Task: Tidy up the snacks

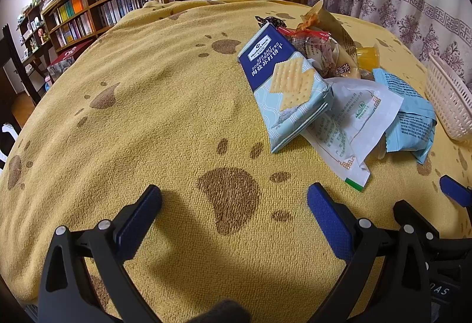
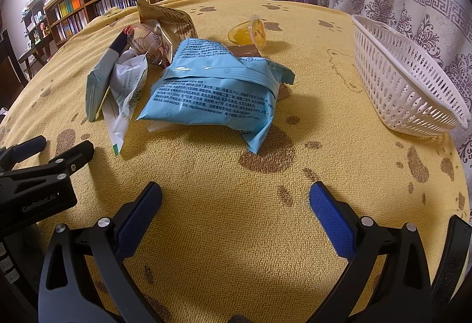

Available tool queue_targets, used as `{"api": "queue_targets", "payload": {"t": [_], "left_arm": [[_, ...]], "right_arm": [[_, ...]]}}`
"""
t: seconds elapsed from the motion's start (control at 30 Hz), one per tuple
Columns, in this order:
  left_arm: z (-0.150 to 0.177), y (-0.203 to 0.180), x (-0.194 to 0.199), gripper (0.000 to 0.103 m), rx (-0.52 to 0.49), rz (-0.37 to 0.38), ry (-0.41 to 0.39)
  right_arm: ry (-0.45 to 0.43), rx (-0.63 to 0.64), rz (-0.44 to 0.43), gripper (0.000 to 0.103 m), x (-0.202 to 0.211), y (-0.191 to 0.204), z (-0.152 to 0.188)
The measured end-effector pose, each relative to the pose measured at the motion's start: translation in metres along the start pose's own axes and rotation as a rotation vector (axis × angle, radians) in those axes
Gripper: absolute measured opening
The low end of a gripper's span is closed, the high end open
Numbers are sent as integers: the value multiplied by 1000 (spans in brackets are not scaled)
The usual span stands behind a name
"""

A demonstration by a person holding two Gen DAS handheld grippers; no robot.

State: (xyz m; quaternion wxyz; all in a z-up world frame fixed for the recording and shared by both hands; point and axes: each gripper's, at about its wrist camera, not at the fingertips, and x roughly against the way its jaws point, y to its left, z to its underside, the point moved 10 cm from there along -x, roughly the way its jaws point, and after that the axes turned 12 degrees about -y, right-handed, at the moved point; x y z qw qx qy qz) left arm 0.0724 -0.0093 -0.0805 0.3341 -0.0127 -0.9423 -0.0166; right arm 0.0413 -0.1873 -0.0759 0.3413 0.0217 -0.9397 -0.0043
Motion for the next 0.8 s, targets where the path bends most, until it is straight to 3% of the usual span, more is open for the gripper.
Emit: {"api": "queue_targets", "payload": {"t": [0.8], "left_arm": [[2, -8, 2, 98, -37, 39, -14]], "right_arm": [[-1, 1, 1, 101, 0, 0, 0]]}}
